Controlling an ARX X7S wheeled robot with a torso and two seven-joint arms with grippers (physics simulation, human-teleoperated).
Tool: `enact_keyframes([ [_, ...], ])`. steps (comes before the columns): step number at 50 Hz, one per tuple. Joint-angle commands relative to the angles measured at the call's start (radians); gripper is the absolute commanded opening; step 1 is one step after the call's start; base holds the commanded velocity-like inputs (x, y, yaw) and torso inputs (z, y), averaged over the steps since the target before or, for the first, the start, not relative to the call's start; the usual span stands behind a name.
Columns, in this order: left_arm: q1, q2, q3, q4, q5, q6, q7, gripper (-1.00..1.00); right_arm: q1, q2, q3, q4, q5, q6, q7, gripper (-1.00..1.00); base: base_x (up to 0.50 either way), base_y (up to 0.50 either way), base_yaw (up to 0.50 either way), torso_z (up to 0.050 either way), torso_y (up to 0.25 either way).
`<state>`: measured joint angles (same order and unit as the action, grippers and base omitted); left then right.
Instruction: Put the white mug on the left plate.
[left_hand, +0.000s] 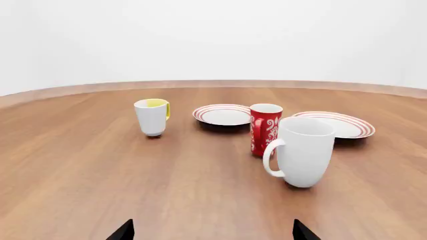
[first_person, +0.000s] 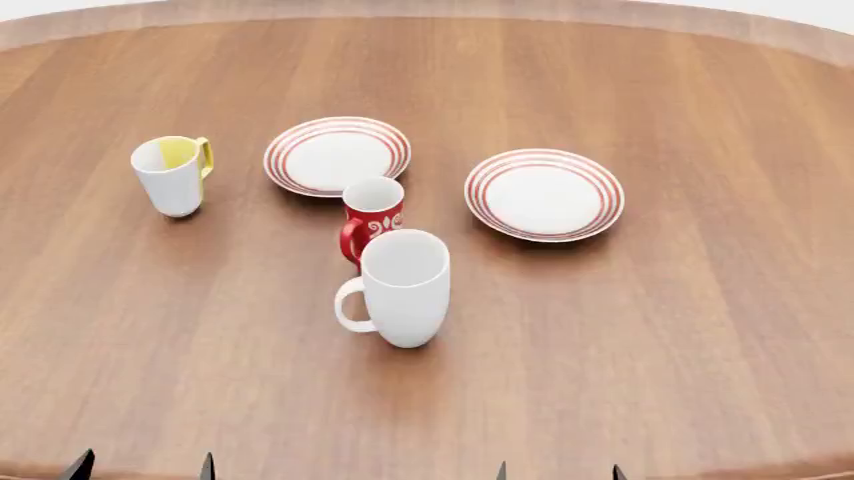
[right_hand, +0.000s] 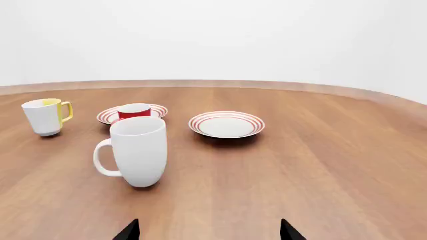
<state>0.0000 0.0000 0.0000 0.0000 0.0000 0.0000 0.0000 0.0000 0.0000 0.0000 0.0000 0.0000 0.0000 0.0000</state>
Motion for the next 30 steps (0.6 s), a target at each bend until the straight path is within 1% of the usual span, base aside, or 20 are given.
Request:
enact_keyframes([
  [1, -0.006, -0.016, 0.009, -0.005, -0.025, 0.0, -0.019, 1.0, 0.001, 0.015, -0.022, -0.01, 0.011, 0.024, 0.024, 1.0, 0.0, 0.0, 0.0, 0.0, 0.0],
  [5, 0.003, -0.035, 0.021, 0.034, -0.04, -0.02, -0.038, 1.0, -0.007, 0.029, -0.046, -0.034, 0.007, 0.056, 0.055, 1.0, 0.0, 0.0, 0.0, 0.0, 0.0],
  [9, 0.033, -0.053, 0.036, 0.15, -0.056, -0.075, -0.035, 1.0, -0.017, 0.041, -0.053, -0.111, 0.0, 0.1, 0.088, 1.0, 0.0, 0.0, 0.0, 0.0, 0.0],
  [11, 0.039, -0.058, 0.038, 0.221, -0.071, -0.112, -0.036, 1.0, -0.02, 0.047, -0.06, -0.2, -0.005, 0.154, 0.097, 1.0, 0.0, 0.0, 0.0, 0.0, 0.0],
  [12, 0.05, -0.062, 0.036, 0.299, -0.098, -0.15, -0.03, 1.0, -0.025, 0.053, -0.072, -0.285, -0.015, 0.193, 0.097, 1.0, 0.0, 0.0, 0.0, 0.0, 0.0],
  [16, 0.055, -0.073, 0.029, 0.423, -0.13, -0.214, -0.041, 1.0, -0.022, 0.063, -0.079, -0.449, -0.029, 0.28, 0.115, 1.0, 0.0, 0.0, 0.0, 0.0, 0.0],
  [18, 0.052, -0.078, 0.029, 0.451, -0.129, -0.235, -0.052, 1.0, -0.019, 0.068, -0.085, -0.497, -0.034, 0.31, 0.119, 1.0, 0.0, 0.0, 0.0, 0.0, 0.0],
  [19, 0.054, -0.08, 0.021, 0.497, -0.147, -0.25, -0.055, 1.0, -0.015, 0.066, -0.091, -0.581, -0.042, 0.364, 0.124, 1.0, 0.0, 0.0, 0.0, 0.0, 0.0],
  [23, 0.056, -0.091, 0.007, 0.648, -0.179, -0.323, -0.076, 1.0, 0.001, 0.078, -0.107, -0.708, -0.079, 0.429, 0.141, 1.0, 0.0, 0.0, 0.0, 0.0, 0.0],
  [25, 0.054, -0.095, 0.006, 0.688, -0.188, -0.35, -0.086, 1.0, 0.008, 0.081, -0.114, -0.741, -0.089, 0.452, 0.146, 1.0, 0.0, 0.0, 0.0, 0.0, 0.0],
  [28, 0.052, -0.102, -0.002, 0.765, -0.207, -0.391, -0.1, 1.0, 0.036, 0.079, -0.132, -0.841, -0.114, 0.535, 0.155, 1.0, 0.0, 0.0, 0.0, 0.0, 0.0],
  [30, 0.049, -0.104, -0.009, 0.791, -0.225, -0.406, -0.105, 1.0, 0.047, 0.082, -0.145, -0.87, -0.131, 0.566, 0.161, 1.0, 0.0, 0.0, 0.0, 0.0, 0.0],
])
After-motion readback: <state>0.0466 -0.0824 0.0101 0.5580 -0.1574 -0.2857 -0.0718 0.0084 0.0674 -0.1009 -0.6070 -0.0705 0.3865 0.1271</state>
